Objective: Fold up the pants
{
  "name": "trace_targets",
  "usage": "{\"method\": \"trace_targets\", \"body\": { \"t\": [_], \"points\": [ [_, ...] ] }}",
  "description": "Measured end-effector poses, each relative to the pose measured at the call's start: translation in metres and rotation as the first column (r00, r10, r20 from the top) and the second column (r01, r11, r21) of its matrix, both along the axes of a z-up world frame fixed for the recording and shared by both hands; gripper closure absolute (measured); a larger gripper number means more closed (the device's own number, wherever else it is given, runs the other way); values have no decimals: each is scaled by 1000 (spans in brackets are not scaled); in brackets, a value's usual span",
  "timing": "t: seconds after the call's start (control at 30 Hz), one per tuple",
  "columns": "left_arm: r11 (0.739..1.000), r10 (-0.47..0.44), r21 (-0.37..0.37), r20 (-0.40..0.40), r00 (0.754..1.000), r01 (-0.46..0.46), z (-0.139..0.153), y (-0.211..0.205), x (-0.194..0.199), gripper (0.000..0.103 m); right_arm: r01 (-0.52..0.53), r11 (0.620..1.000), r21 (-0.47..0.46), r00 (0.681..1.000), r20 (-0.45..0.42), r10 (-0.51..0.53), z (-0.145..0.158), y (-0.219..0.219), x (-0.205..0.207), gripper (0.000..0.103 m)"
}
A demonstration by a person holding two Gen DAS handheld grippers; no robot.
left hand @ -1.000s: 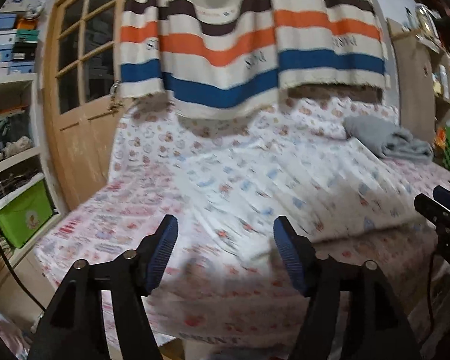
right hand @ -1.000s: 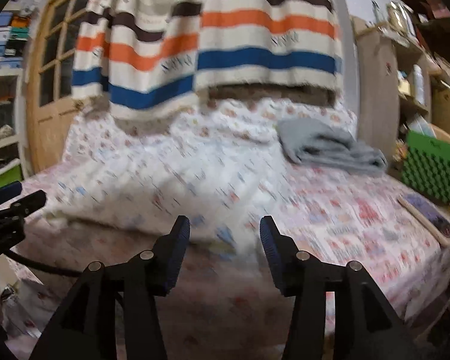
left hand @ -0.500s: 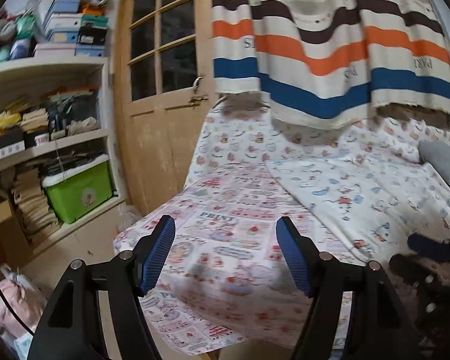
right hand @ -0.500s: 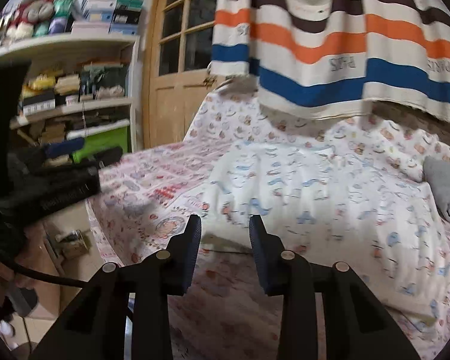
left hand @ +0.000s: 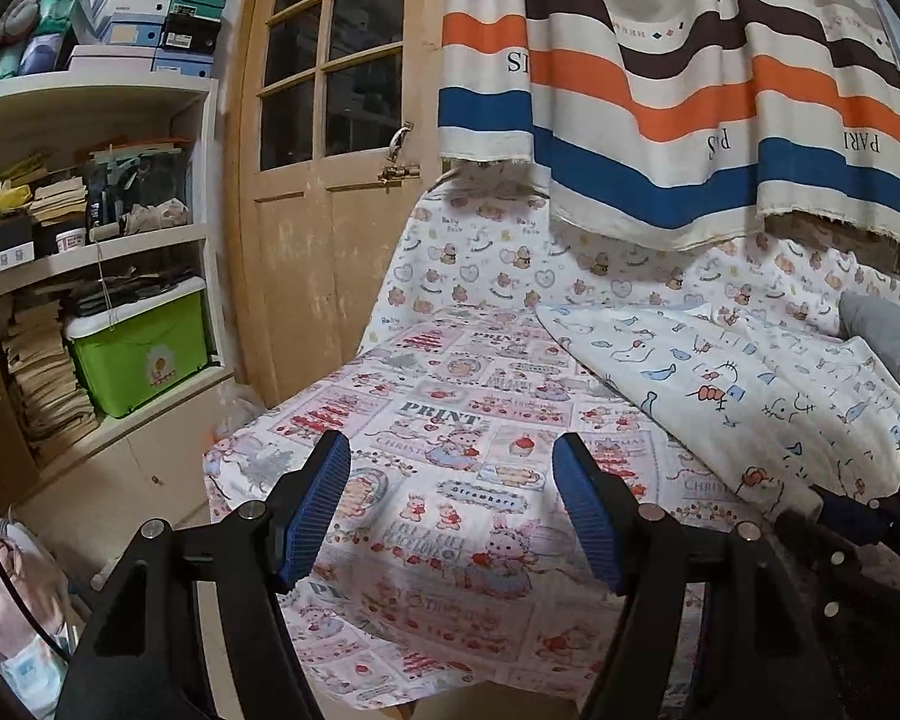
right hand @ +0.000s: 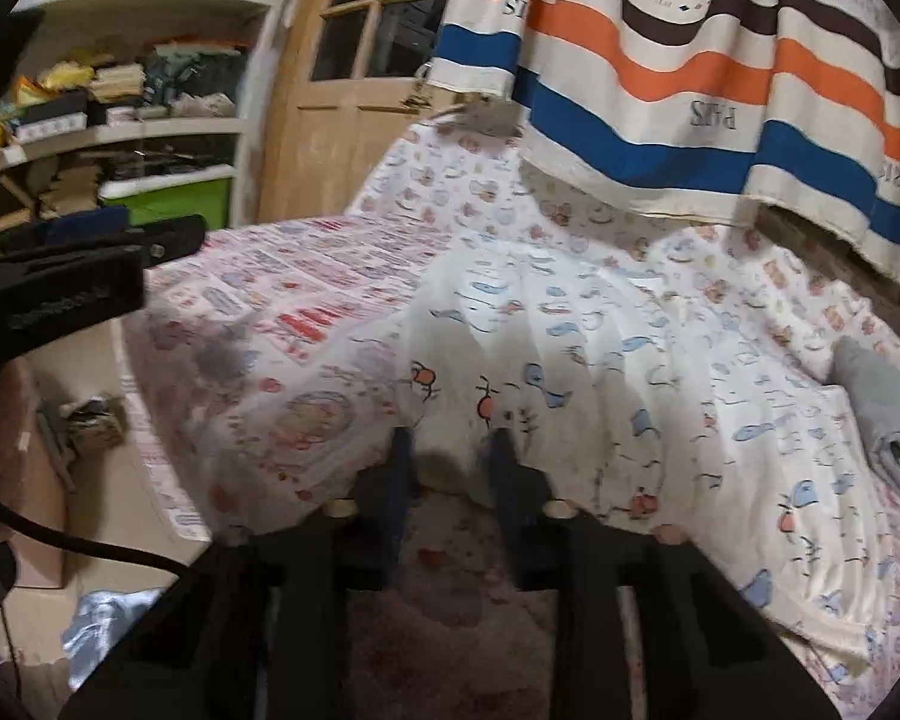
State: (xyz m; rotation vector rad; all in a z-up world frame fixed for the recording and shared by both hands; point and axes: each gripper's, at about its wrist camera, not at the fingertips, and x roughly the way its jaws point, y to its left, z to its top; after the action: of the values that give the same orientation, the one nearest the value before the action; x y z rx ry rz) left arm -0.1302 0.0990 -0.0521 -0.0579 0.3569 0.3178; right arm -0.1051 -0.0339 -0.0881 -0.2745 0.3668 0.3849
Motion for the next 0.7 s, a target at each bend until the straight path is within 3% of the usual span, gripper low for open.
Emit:
{"method": "trace_targets", "body": {
  "t": [0.07,0.17,0.27,0.4,0.53,0.6,0.7],
  "points": [
    [1000,-8,25,1,1000,8,1,-1,2,34,-6,1000,9,1000,8,6,2,-2,-3,93],
    [989,10,147,16,1000,-12,10,0,10,33,2,1000,25,999,33,-2,8,-8,-6,94],
    [989,-50,141,-10,999,51,27,16,37,33,13,998,54,998,54,-15,19,-16,-8,94],
    [974,-227,-1,-124,966,228,53,39,108,33,40,997,72,996,77,-46,31,-24,-7,94],
    [952,-303,-114,-222,927,284,61,51,192,37,72,990,119,992,93,-83,41,-34,-4,94],
    [919,-378,-233,-302,875,317,54,56,232,40,88,987,137,990,101,-103,44,-38,-2,94],
    [842,-482,-447,-371,794,303,31,58,274,50,104,981,161,988,98,-120,50,-43,4,94]
  ]
}}
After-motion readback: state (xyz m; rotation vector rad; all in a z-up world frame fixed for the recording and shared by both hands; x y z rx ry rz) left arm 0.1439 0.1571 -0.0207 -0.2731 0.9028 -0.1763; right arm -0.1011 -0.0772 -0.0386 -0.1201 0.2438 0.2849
